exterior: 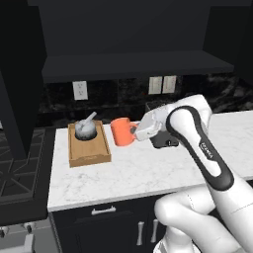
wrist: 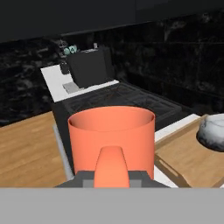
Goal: Pick the kettle from the counter and place it on the tray. Then pick the mug from the cabinet and place it on the tray. Then close the cabinet doors.
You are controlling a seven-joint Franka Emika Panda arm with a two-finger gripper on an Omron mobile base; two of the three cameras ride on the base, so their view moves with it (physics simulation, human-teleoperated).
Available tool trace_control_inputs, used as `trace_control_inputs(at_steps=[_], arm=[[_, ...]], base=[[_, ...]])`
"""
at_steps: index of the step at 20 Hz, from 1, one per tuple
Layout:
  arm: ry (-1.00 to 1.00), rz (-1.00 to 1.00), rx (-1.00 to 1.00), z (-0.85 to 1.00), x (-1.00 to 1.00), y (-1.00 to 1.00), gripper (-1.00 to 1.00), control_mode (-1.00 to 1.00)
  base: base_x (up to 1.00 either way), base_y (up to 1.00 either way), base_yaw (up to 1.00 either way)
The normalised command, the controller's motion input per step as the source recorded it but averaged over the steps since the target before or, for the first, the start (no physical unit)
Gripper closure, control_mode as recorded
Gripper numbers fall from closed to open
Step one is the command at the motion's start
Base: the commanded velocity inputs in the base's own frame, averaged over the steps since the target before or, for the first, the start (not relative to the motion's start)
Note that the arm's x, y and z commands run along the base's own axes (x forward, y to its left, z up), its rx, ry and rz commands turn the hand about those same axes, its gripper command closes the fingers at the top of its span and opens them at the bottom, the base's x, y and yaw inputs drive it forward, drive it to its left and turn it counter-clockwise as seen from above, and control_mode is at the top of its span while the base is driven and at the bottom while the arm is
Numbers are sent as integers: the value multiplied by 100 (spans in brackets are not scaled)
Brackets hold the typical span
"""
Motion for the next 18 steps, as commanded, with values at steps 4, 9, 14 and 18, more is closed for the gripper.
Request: trace_control_inputs(at_steps=[4,9,14,18], arm=[[3,1,0,-48,41,7,100,-100],[0,0,0,-34,50,9,100,-100],[-6,0,0,-32,56,15,100,-100],[-2,0,0,-26,48,16,100,-100]], base=[[0,0,0],[0,0,0],[0,0,0],[0,0,0]])
